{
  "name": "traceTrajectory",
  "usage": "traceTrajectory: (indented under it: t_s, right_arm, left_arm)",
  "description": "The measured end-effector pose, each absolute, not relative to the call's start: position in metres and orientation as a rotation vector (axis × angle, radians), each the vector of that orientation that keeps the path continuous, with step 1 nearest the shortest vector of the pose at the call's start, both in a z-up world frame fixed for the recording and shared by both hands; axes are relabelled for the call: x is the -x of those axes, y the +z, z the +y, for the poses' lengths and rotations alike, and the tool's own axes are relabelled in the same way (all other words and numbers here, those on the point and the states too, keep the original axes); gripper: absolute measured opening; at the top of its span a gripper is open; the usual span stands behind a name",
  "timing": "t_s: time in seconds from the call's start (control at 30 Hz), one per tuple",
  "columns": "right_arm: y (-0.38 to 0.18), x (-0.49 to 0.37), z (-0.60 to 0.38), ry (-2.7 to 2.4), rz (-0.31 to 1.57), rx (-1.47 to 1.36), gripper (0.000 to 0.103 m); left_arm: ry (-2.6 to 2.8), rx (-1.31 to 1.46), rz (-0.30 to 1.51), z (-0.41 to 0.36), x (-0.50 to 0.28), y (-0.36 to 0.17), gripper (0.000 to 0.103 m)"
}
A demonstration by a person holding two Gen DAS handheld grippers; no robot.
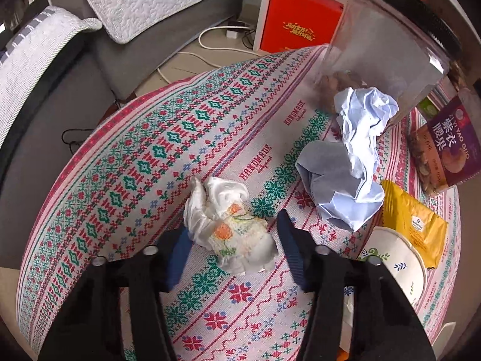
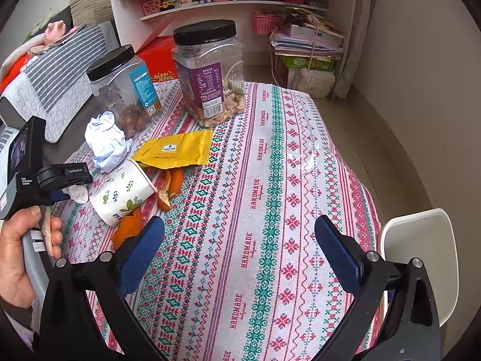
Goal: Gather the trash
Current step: 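Grasp the white crumpled wrapper with the left gripper while the right grasps an orange peel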
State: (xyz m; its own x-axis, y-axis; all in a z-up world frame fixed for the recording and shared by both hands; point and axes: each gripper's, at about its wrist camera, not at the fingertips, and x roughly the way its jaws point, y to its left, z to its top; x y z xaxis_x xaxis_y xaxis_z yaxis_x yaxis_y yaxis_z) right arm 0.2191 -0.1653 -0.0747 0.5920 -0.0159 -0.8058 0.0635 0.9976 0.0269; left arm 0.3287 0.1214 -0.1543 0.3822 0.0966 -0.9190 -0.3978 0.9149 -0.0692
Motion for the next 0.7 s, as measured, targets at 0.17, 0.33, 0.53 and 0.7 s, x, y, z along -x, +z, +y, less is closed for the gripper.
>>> traceTrajectory:
  t_s: [0.17, 0.33, 0.53, 0.7]
  right_arm:
    - [-0.081, -0.222, -0.162, -0.024, 0.969, -0.069, 0.096]
    - [-0.089, -0.227, -0.154, 0.059, 1.041, -0.180, 0.096]
    - [-0.107, -0.235, -0.107, 0.175, 1.090, -0.152, 0.096]
    - [-0.138, -0.248, -0.068, 0.202, 1.102, -0.105, 0.095]
  left_arm:
    - [0.290, 0.240, 1.108, 0.114, -0.320, -0.150, 0.040]
    - [0.238, 0.140, 1.077, 0.098, -0.293, -0.120, 0.040]
    - [0.134, 0.012, 0.983, 0.078, -0.247, -0.059, 0.041]
    - [0.087, 0.044, 0.962, 0.085, -0.232, -0.043, 0.041]
